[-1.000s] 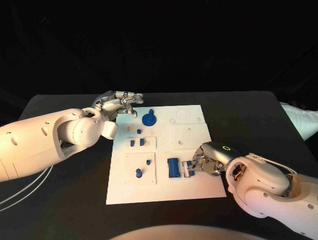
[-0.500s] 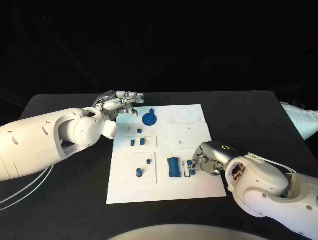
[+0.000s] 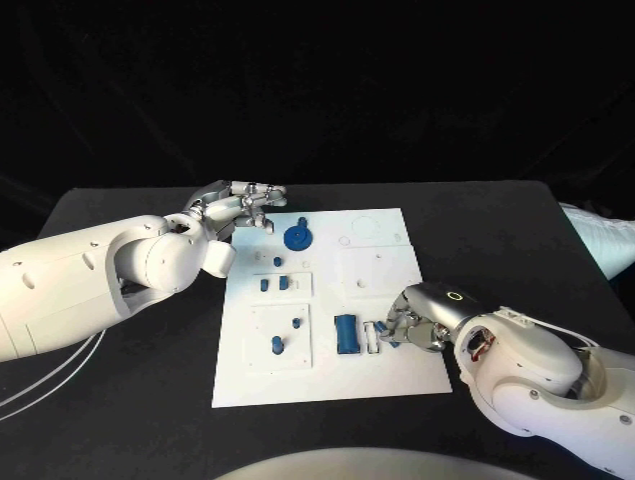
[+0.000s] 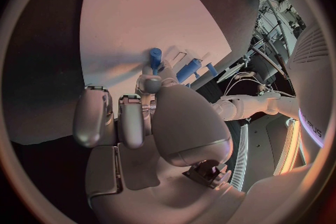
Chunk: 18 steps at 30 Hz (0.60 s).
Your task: Assemble the parts on the task board
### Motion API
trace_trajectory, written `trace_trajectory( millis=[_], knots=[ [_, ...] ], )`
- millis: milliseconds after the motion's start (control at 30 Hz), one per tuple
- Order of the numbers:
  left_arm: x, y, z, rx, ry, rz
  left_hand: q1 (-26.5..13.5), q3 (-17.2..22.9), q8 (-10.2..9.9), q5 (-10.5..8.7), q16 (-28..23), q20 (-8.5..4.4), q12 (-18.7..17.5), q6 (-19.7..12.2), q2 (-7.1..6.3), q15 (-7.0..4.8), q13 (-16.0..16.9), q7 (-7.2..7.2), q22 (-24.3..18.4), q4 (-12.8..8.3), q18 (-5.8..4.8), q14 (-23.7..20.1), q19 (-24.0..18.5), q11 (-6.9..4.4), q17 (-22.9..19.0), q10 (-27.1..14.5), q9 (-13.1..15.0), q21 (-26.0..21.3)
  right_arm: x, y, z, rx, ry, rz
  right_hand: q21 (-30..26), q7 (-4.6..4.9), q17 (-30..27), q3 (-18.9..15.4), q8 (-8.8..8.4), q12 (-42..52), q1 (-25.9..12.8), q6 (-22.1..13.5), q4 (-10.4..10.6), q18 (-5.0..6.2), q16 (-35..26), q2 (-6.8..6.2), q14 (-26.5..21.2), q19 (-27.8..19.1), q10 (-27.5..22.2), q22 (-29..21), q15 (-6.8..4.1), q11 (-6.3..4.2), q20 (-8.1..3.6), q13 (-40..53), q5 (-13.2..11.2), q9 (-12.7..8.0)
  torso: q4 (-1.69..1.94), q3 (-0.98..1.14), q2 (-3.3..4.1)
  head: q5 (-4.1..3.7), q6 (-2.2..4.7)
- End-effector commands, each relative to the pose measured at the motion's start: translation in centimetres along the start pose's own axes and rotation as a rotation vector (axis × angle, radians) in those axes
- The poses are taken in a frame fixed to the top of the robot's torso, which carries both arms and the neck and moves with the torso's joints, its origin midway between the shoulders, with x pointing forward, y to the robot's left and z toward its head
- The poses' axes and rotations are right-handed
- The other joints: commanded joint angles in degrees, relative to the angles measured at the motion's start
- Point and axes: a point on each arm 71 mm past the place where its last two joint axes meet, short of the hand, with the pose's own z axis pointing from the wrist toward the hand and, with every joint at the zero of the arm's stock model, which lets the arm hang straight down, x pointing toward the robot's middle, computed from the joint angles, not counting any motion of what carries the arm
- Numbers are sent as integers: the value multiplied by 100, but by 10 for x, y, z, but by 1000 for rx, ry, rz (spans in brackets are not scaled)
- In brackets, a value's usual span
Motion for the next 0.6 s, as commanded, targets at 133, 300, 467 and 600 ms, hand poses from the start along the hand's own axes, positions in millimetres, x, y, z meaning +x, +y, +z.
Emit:
trace_trajectory(
  millis=[133, 300, 467, 600],
  knots=[
    [2, -1, 0, 3, 23, 1, 14, -26, 34, -4, 33, -1, 39, -47, 59, 5, -10, 0, -9, -4, 65, -16, 29, 10, -11, -48, -6, -28, 5, -4, -1, 11, 27, -54, -29, 18, 360, 34, 21, 11, 38, 34, 1, 44, -24, 10, 391, 10, 7, 2, -46, -33, -45, -3, -54, 8, 1, 1, -1, -7, -3],
    [3, 0, 1, 3, 24, 1, 14, -26, 34, -4, 33, -1, 39, -47, 59, 5, -10, 0, -9, -4, 65, -16, 29, 10, -11, -48, -6, -28, 4, -2, -2, -10, 14, -146, -76, 55, 325, 11, -16, -119, -16, -27, -2, 54, -54, -115, 381, -17, -60, -64, -27, -4, -37, -79, -186, -6, -1, -3, -1, -11, -7],
    [3, 0, 1, 2, 27, 4, 14, -26, 34, -4, 33, -1, 39, -47, 59, 5, -10, 0, -9, -4, 65, -16, 29, 10, -11, -48, -6, -28, 3, 2, -2, -30, 2, -245, -138, 120, 319, 7, -96, -316, -61, -156, -9, 66, -70, -304, 371, -56, -176, -143, 17, 51, -3, -193, -252, -38, 4, -6, -4, -20, -9],
    [3, 0, 1, 2, 28, 4, 14, -26, 34, -4, 33, -1, 39, -47, 59, 5, -10, 0, -9, -4, 65, -16, 29, 10, -11, -48, -6, -28, 3, 5, -2, -40, -5, -301, -154, 137, 318, 39, -117, -374, -49, -186, -21, 69, -77, -355, 368, -66, -215, -160, 31, 66, 12, -227, -231, -47, 6, -6, -4, -17, -12]
  ],
)
